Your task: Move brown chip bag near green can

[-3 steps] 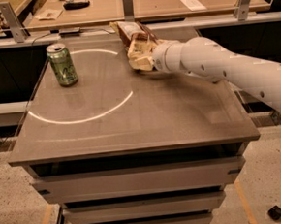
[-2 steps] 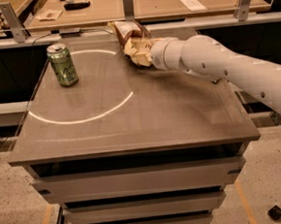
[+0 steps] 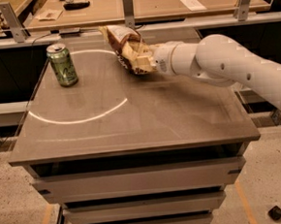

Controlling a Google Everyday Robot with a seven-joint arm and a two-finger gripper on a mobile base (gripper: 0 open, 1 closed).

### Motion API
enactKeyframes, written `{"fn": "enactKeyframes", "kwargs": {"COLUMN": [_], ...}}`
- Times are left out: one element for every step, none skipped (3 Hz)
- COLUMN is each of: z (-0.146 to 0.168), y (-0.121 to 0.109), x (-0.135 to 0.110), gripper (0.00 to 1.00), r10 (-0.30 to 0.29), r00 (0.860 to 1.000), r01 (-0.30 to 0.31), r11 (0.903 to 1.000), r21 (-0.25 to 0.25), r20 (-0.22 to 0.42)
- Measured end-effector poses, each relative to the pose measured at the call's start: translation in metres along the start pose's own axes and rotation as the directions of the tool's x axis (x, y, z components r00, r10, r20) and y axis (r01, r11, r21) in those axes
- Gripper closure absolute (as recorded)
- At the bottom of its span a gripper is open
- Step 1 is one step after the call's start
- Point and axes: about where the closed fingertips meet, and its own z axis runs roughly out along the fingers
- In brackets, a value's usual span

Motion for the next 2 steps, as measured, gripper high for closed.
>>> {"fn": "enactKeyframes", "kwargs": {"z": [-0.027, -0.043], "y": [0.042, 0.077], "x": [0.001, -0.005], "gripper": [1.00, 1.00], "r10": [0.016, 0.021], "r00": [0.999, 0.999], "r01": [-0.018, -0.026], "r11": [0.9961, 0.9858], "r21": [-0.086, -0.166], "r20": [-0.028, -0.030]}}
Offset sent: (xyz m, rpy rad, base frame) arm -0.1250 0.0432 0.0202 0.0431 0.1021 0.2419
